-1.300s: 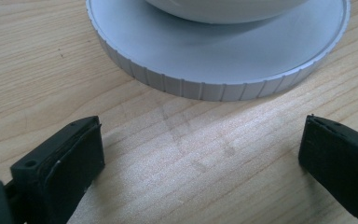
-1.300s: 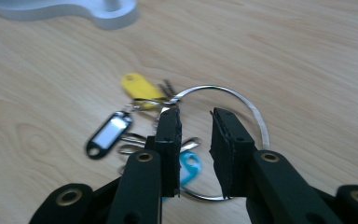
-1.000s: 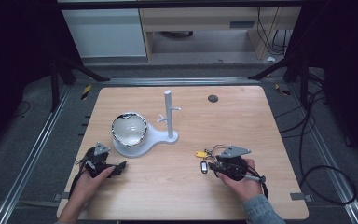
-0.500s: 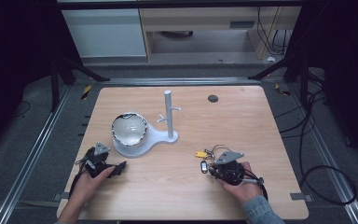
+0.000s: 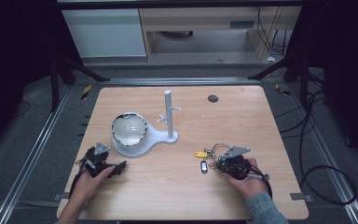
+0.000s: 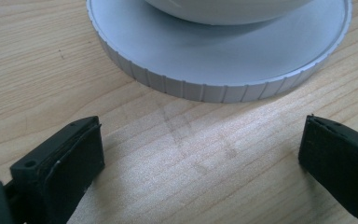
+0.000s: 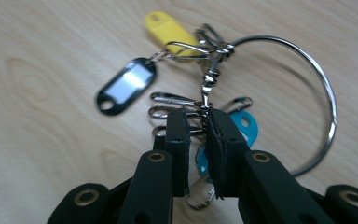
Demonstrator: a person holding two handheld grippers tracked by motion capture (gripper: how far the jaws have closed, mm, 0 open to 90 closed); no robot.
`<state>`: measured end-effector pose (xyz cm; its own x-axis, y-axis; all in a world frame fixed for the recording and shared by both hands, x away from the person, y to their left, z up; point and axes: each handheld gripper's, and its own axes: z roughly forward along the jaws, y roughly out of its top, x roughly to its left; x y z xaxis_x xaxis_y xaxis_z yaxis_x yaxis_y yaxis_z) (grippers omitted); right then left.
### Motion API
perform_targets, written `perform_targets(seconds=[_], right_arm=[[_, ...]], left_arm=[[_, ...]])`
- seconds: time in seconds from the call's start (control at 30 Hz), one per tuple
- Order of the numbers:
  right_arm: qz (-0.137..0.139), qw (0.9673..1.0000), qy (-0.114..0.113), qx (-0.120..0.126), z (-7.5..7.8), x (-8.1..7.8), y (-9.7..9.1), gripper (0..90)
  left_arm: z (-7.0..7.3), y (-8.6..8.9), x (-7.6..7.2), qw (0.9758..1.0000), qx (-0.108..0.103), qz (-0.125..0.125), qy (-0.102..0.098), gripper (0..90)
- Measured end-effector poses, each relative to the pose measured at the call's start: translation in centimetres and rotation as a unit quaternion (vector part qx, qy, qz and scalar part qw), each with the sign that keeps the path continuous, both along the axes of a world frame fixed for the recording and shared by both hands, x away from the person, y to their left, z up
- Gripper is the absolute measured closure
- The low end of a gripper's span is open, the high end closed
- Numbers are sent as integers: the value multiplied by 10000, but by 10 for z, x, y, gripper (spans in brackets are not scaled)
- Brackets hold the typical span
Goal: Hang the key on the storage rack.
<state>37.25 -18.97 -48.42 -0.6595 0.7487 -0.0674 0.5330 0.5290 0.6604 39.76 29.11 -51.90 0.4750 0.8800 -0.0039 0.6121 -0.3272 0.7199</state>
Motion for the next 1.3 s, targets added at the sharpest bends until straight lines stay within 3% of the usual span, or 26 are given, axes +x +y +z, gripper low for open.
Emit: perform_targets(seconds=[0.2,0.33,0.47,0.53,0.7,0.9,1.07,1.17,1.3], right_arm=[[-250,9996,-108,-3,2,14,-12,787],[-261,9994,-202,42,9,11,-14,783],[-368,9989,-278,57,16,14,-12,745],[-302,9991,-289,118,17,17,-5,686],[-184,9996,-207,-107,9,26,12,644],[-334,9990,-74,-280,2,16,5,639],[-480,9982,18,-365,0,17,-3,680],[-669,9964,19,-528,1,19,-11,768],[-572,9969,30,-539,0,20,-6,789]], left_arm=[[0,0,0,10000,-7,18,3,0],[0,0,0,10000,-8,19,2,0],[0,0,0,10000,-7,19,2,0],[0,0,0,10000,-6,19,1,0],[0,0,0,10000,-6,19,0,0],[0,0,0,10000,-3,15,-2,0],[0,0,0,10000,5,10,-7,0],[0,0,0,10000,2,8,-5,0],[0,0,0,10000,2,7,-5,0]])
